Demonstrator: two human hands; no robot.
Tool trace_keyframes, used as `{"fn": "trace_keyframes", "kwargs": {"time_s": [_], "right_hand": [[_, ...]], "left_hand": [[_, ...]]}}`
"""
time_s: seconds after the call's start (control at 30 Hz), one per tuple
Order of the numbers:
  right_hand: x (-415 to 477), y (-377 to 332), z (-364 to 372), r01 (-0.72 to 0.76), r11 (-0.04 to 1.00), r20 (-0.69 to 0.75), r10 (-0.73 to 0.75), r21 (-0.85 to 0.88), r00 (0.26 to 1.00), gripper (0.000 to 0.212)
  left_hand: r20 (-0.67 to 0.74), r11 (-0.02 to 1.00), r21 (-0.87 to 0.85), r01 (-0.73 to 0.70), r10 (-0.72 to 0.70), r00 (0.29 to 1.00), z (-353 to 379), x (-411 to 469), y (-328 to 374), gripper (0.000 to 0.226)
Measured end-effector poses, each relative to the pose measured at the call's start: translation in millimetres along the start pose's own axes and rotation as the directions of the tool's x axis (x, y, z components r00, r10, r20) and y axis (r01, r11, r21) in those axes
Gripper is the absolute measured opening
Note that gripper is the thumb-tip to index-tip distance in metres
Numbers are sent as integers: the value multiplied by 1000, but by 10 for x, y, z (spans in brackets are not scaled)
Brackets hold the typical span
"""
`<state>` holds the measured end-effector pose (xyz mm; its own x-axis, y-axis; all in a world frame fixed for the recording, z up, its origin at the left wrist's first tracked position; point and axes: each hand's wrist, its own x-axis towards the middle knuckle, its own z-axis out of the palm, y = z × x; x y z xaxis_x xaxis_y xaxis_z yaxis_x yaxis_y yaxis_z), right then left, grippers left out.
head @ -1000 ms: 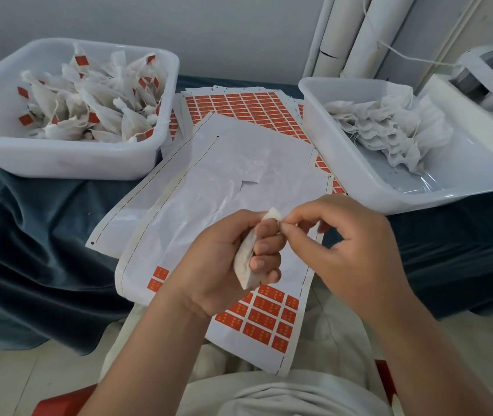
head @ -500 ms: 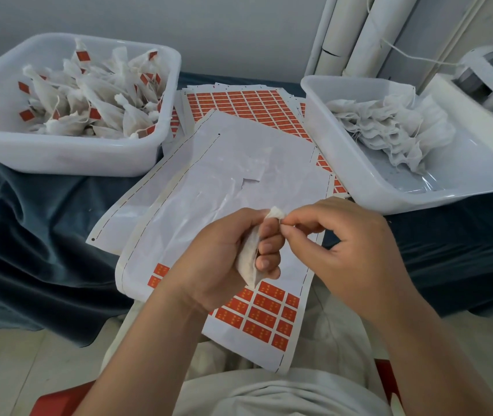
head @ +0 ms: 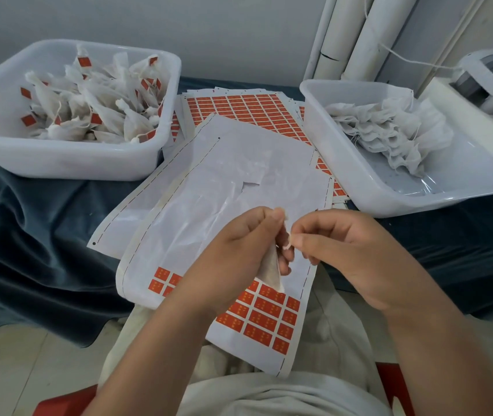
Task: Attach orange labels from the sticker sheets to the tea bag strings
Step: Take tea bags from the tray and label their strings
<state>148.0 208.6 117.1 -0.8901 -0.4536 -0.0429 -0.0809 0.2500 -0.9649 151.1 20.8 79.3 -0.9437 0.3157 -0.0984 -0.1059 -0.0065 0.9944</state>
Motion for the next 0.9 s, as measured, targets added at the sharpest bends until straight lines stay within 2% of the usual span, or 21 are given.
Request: {"fn": "trace_keyframes", "kwargs": {"time_s": [0.13,0.3,0.47,0.53,0.63,0.7,0.77,0.9], "right_hand": [[61,67,-1,-72,996,46,70,56,997,14],[121,161,-48,-168,921,108,138,350,984,8],[177,219,-80,-160,813,118,113,561,987,6],[193,240,-67,-140,763,92,106,631,990,3],[195,265,-34,-107,647,93,56,755,994,13],[195,252,-10,-125,530,115,51,839,992,12],[198,216,-5,-176,470,150,92,865,984,7],[166,129,-68,-214,554,136,179,805,974,9]], "left_hand": [[-64,999,40,6,-4,998,36,11,-4,44],[-89,995,79,-64,71,994,50,24,4,38],[-228,992,94,-89,109,968,63,52,-43,34],[-238,991,86,-99,117,964,54,57,-41,34],[-219,988,84,-130,145,965,63,54,-39,32],[-209,987,91,-129,146,967,71,51,-43,30],[-225,983,138,-121,150,963,72,57,-46,26],[-266,941,312,-128,216,939,62,58,-46,21]]}}
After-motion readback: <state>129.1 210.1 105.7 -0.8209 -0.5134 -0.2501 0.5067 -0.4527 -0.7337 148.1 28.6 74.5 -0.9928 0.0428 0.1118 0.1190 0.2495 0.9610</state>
